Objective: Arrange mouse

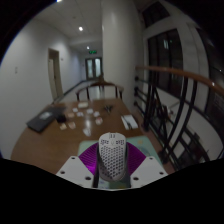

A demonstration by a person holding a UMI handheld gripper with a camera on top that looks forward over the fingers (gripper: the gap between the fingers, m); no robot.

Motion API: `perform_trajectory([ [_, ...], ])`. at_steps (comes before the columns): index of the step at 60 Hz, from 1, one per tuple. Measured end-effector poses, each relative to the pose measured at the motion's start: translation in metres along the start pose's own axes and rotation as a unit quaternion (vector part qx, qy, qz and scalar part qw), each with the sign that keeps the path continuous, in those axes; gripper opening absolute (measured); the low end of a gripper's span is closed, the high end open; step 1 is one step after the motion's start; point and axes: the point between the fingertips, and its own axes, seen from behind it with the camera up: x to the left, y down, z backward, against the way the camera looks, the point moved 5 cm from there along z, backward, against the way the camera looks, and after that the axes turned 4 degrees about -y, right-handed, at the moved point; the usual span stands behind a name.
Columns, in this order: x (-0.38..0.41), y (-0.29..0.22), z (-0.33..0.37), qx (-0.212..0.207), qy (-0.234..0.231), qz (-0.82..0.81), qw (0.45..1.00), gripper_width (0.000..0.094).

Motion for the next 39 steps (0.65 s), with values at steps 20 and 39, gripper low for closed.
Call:
perform_trajectory([
  [20, 0.008, 0.07, -0.043, 0.075, -0.021, 0.041, 0.996, 0.0563],
  [39, 0.006, 0.075, 0.053, 0.053, -0.03, -0.017, 0.998, 0.0856],
])
